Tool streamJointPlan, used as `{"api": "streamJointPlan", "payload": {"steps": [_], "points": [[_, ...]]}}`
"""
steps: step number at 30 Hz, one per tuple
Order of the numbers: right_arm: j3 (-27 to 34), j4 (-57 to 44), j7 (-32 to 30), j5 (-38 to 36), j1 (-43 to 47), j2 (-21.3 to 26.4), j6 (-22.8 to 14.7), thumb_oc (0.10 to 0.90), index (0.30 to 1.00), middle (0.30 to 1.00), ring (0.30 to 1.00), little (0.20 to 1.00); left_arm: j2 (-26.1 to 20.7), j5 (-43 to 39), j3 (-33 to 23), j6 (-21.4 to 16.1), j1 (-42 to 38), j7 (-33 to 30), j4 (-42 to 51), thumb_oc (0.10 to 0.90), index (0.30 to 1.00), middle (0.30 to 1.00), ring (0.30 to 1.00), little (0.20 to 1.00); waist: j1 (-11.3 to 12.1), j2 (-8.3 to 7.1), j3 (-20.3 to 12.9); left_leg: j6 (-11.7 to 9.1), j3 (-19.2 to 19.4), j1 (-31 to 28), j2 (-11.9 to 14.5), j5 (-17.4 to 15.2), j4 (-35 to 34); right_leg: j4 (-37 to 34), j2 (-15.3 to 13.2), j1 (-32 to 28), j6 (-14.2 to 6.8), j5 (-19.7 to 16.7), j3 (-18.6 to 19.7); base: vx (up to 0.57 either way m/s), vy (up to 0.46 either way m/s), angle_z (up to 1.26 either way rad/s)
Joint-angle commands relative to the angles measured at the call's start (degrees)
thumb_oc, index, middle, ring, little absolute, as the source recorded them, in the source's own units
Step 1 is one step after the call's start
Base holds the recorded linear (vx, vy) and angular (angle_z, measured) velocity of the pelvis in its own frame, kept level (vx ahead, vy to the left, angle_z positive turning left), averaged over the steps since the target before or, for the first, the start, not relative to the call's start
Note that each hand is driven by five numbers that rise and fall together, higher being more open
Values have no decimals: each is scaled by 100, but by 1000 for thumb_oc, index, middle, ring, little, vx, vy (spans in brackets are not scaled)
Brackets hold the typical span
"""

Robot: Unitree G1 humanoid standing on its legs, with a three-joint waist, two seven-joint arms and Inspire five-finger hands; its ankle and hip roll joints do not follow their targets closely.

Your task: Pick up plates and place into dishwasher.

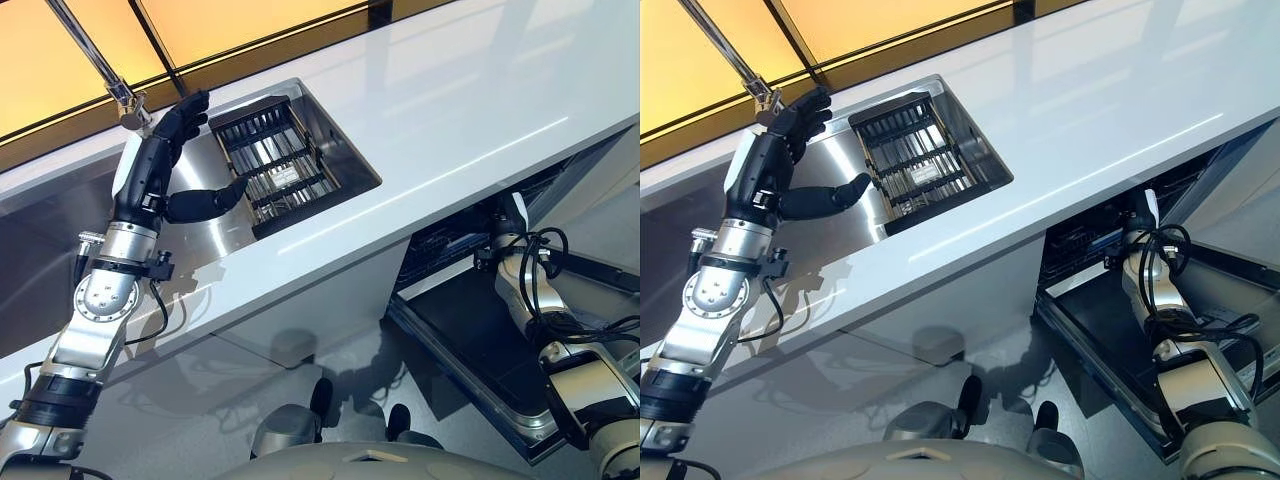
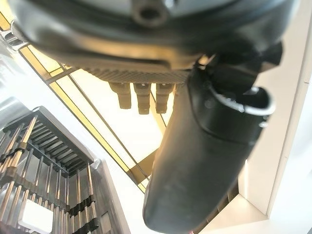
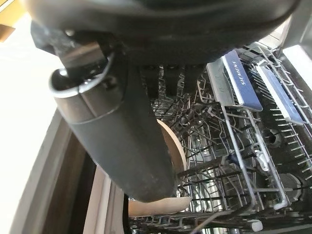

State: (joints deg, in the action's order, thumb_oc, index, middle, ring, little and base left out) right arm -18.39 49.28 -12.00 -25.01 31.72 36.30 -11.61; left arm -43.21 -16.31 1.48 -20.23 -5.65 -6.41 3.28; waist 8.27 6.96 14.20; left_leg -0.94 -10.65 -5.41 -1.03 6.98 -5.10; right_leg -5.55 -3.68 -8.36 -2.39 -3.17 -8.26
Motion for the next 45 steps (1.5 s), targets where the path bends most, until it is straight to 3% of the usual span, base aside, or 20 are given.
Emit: {"api": "streamJointPlan", "payload": {"steps": [1, 8, 17, 23, 28, 31, 32, 35, 39, 41, 45], "points": [[69, -619, -88, 320, 1169, 430, -828, 800, 900, 900, 900, 900, -315, -358, -174, -657, -523, -109, 78, 800, 900, 900, 900, 900, -7, -444, -585, 237, 142, -156, -388, -586, 10, 55, -7, 18, 48, 20, 162, 0, 0, 0], [407, -1041, -104, 693, 229, 918, -321, 800, 900, 900, 900, 900, -369, -473, -427, -697, -292, -111, 217, 800, 900, 900, 900, 900, -242, -545, -569, 258, 359, -246, -331, -666, 10, 55, 56, -13, 38, 22, 320, -6, 6, -7], [2124, -2213, -275, 1015, -1554, 1366, 199, 800, 900, 900, 900, 900, -238, -638, -965, -739, 85, 78, 321, 800, 900, 900, 900, 900, -723, -654, -590, 289, 729, -366, -273, -815, 10, 55, 168, 17, -23, 21, 676, -24, 18, -28], [3086, -2443, -457, 1036, -2340, 1363, 503, 800, 900, 900, 900, 900, -185, -894, -1222, -634, 116, 294, 400, 800, 900, 900, 900, 900, -948, -712, -638, 299, 972, -421, -215, -858, 10, 55, 223, 47, -53, -3, 870, -35, 11, -27], [3364, -2354, -627, 877, -2529, 1231, 585, 800, 900, 900, 900, 900, -111, -1042, -1272, -570, 69, 467, 452, 800, 900, 900, 900, 900, -1010, -739, -575, 319, 1146, -501, -171, -899, 108, 165, 223, 41, -29, 38, 916, -36, 5, -22], [3452, -2207, -809, 697, -2610, 1038, 542, 800, 900, 900, 900, 900, -5, -1020, -1251, -551, -45, 617, 438, 800, 900, 900, 900, 900, -1039, -739, -424, 327, 1198, -374, -146, -1036, 571, 639, 204, 151, 32, 218, 837, -63, -4, -14], [3581, -2066, -785, 462, -2688, 883, 536, 800, 900, 900, 900, 900, -25, -953, -1234, -555, -176, 708, 489, 800, 900, 900, 900, 900, -1056, -731, -175, 356, 1158, -179, -121, -1286, 1250, 1452, 181, 373, 93, 582, 674, -148, -27, -16], [3666, -1667, -920, 207, -2621, 747, 325, 800, 900, 900, 900, 900, -169, -1153, -1101, -694, -583, 801, 291, 800, 900, 900, 900, 900, -1054, -771, 195, 402, 1159, 347, -124, -1699, 2265, 2468, 44, 874, 182, 976, 437, -221, -65, -11], [3616, -1344, -1167, -10, -2527, 646, 153, 800, 900, 900, 900, 900, -183, -1214, -966, -704, -830, 787, 241, 800, 900, 900, 900, 900, -1030, -757, 358, 421, 1127, 735, -134, -1978, 2874, 2971, -53, 1128, 268, 1207, 346, -144, -54, 12], [3526, -1026, -1393, -277, -2450, 501, 148, 800, 900, 900, 900, 900, -253, -1105, -840, -794, -947, 632, 277, 800, 900, 900, 900, 900, -1023, -684, 580, 495, 1143, 1281, -181, -2308, 3682, 3757, -148, 1589, 390, 1490, 295, -224, -27, 6], [3416, -492, -1381, -835, -2321, 367, 80, 800, 900, 900, 900, 900, -443, -1199, -798, -849, -1068, 482, 301, 800, 900, 900, 900, 900, -1001, -590, 832, 545, 1197, 1902, -221, -2557, 4572, 4599, -211, 2143, 490, 1747, 301, -139, -35, 12]]}}
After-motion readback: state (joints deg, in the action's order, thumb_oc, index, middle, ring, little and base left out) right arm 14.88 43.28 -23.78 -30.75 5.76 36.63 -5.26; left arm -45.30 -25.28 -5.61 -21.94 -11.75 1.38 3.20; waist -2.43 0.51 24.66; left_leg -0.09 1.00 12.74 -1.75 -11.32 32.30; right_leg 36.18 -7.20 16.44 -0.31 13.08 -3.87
